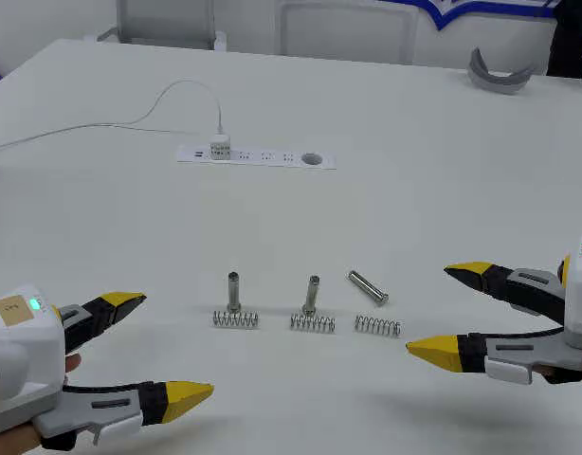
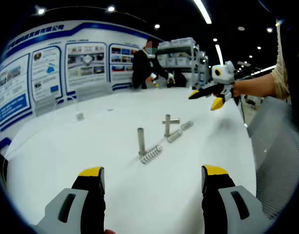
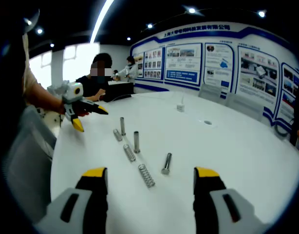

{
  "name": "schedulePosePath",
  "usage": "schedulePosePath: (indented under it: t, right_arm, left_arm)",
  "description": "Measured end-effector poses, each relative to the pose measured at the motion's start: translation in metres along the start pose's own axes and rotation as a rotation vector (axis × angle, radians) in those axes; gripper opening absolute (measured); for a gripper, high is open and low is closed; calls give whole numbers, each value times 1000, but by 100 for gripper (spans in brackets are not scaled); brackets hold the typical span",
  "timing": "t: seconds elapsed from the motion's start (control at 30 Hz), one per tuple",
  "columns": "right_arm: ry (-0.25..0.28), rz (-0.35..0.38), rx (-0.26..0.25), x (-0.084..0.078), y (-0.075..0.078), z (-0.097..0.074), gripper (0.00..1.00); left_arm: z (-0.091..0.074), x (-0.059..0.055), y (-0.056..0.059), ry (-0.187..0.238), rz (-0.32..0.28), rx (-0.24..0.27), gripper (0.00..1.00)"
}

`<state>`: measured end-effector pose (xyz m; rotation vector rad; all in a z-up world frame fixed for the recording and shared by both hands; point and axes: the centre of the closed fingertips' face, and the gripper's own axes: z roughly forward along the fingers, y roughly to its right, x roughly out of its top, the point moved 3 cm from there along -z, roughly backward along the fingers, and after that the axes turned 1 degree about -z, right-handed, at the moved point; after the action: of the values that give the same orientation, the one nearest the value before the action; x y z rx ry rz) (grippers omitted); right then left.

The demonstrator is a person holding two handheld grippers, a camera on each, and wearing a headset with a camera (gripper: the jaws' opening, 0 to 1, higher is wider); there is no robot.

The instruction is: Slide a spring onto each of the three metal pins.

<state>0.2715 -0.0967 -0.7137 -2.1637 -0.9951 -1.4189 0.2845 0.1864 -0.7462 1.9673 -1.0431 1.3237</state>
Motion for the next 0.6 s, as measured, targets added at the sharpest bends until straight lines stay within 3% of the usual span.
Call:
schedulePosePath:
  t: [0.6]
  right_arm:
    - [-20,5,-7,0,4,1,71]
  left_arm:
    - [3,0,2,1,-2,-5,82]
